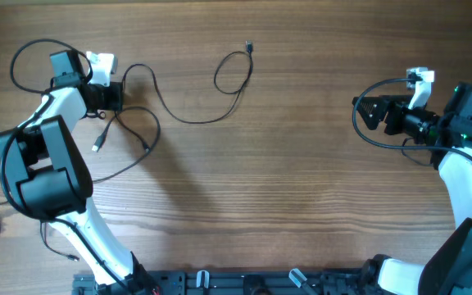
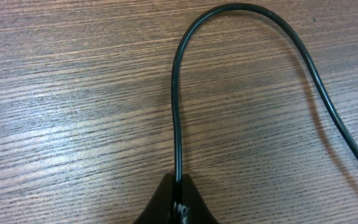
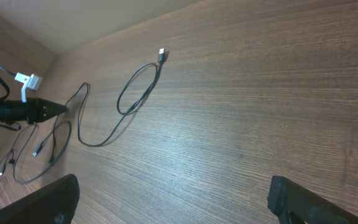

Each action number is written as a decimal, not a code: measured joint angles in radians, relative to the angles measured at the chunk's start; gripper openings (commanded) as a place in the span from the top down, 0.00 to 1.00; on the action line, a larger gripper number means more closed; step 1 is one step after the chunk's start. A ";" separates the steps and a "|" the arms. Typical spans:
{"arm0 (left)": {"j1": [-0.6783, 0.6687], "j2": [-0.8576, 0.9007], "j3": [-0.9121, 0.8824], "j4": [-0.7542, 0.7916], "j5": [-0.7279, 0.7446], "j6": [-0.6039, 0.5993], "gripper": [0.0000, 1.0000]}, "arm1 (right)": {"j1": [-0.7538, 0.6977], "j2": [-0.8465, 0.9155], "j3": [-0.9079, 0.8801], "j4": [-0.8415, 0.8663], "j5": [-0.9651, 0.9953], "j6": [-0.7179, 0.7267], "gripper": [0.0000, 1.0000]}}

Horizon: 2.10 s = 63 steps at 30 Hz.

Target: Untangle cables

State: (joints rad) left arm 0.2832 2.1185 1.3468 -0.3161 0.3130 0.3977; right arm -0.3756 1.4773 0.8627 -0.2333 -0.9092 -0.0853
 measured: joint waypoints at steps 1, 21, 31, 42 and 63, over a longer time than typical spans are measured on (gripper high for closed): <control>0.001 0.000 0.000 -0.001 0.000 -0.017 0.96 | 0.000 0.000 0.000 0.000 0.000 0.000 0.01; 0.429 -0.802 -0.016 0.257 -0.150 -0.596 0.96 | 0.000 0.000 0.000 0.009 0.000 0.000 0.01; 0.414 -0.641 -0.018 0.230 -0.183 -0.712 0.96 | 0.000 0.000 0.000 0.009 0.000 0.000 0.01; 0.466 -0.310 -0.018 0.119 -0.658 -0.838 0.00 | 0.000 0.000 0.000 0.008 0.000 0.000 0.00; -0.274 -0.284 -0.018 -0.504 -0.084 -0.452 0.03 | 0.000 0.000 0.000 0.008 0.000 0.000 0.00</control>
State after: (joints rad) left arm 0.0090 1.8347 1.3285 -0.8204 0.2291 -0.0547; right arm -0.3756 1.4773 0.8627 -0.2249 -0.9089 -0.0853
